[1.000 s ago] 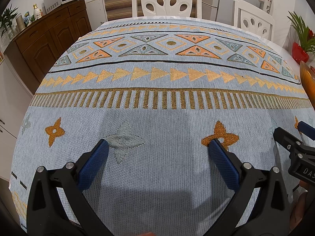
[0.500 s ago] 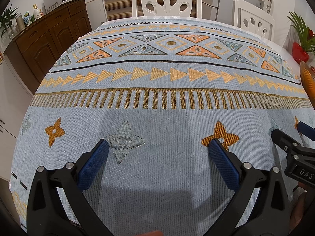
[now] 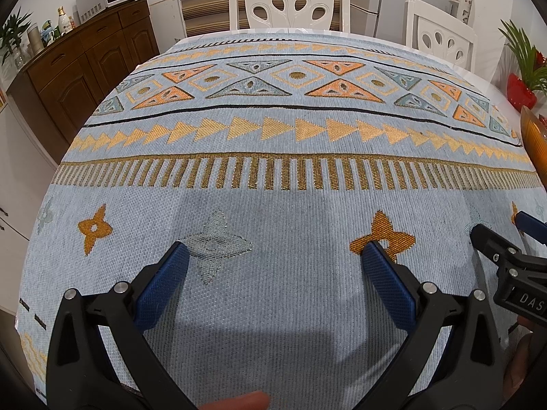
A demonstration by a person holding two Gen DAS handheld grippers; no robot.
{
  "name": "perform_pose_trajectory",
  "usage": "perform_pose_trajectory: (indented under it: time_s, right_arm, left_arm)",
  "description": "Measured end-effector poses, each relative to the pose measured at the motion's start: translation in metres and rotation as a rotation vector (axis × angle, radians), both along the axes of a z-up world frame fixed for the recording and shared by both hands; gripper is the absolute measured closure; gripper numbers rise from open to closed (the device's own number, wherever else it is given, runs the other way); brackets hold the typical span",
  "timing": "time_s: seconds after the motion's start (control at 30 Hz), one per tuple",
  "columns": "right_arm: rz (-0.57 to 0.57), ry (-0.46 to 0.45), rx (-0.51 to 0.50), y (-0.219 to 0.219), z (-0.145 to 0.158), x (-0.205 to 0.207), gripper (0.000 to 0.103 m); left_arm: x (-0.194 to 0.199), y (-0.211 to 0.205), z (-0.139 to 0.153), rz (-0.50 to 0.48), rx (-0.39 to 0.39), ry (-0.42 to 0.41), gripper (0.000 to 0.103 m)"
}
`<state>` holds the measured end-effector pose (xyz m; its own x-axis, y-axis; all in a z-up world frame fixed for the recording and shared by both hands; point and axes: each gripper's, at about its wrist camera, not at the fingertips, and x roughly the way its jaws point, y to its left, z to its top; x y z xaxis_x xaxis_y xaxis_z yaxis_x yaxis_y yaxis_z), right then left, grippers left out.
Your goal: Organize fruits
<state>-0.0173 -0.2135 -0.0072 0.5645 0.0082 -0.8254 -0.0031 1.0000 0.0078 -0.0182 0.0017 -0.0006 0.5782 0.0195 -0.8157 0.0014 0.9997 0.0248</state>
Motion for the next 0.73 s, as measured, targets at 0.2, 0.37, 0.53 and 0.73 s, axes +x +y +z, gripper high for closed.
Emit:
perform_pose_trajectory:
  time_s: [0.2,0.37,0.53,0.73]
  right_arm:
    - [0.000,0.000,0.000,-0.0002,0.0000,0.0000,0.005]
    - [0.000,0.000,0.000,-0.0001,0.0001,-0.0001,0.005]
    - [0.000,0.001,0.001,-0.0002,-0.0001,0.0000,0.005]
    - [0.000,0.000,0.000,0.0001,-0.0001,-0.0003,0.005]
  left_arm:
    - [0.0004,0.0001,-0.0002,-0.001,0.000,-0.002,0.003]
    - [0.0002,0.0000,-0.0006,-0.006,0.006,-0.006,0.003]
    - [0.0004,-0.0003,-0.0009,-0.003,0.005,-0.003,0.003]
    - [0.0004,-0.0008,-0.0008,-0.004,0.002,-0.003,0.003]
